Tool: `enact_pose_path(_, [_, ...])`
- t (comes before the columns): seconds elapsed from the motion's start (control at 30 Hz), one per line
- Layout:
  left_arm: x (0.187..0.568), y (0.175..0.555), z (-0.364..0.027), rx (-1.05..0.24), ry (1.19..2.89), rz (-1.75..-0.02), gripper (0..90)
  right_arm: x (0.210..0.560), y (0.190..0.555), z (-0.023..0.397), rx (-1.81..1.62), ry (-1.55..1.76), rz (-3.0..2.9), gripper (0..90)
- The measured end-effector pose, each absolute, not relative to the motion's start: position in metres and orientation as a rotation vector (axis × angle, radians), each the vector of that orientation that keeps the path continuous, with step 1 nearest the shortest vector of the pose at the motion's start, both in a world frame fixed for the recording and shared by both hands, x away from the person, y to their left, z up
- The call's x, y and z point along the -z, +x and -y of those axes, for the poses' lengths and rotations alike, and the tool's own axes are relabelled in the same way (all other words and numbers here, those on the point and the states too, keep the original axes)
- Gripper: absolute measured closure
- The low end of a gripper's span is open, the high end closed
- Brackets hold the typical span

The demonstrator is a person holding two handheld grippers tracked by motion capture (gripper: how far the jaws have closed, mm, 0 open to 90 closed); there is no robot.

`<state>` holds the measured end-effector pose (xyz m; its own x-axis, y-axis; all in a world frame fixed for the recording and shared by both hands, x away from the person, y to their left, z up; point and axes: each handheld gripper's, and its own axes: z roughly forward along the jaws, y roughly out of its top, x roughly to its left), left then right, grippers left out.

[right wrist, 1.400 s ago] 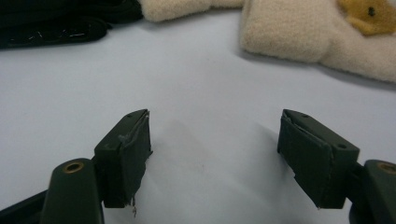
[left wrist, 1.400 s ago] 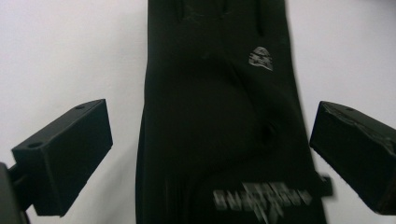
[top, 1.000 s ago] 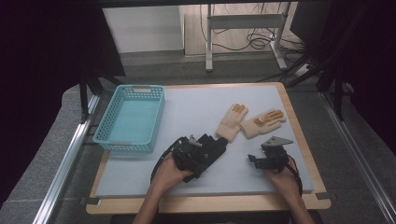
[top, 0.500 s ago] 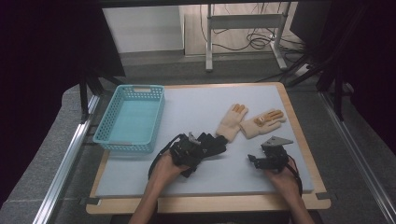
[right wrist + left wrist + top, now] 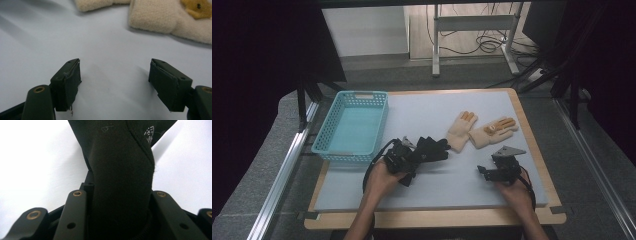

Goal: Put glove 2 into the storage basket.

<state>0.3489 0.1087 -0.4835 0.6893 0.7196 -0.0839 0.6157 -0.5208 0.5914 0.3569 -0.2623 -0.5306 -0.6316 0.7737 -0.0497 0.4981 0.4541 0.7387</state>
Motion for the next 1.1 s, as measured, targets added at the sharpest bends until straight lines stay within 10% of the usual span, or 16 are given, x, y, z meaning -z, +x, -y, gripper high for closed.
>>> enact_pose_path(1.1, [0.43,0.416,-0.259,-0.474,2.069,-1.564,60.9,0.53,0.357,0.262,-0.995,1.074,-2.33,25.2])
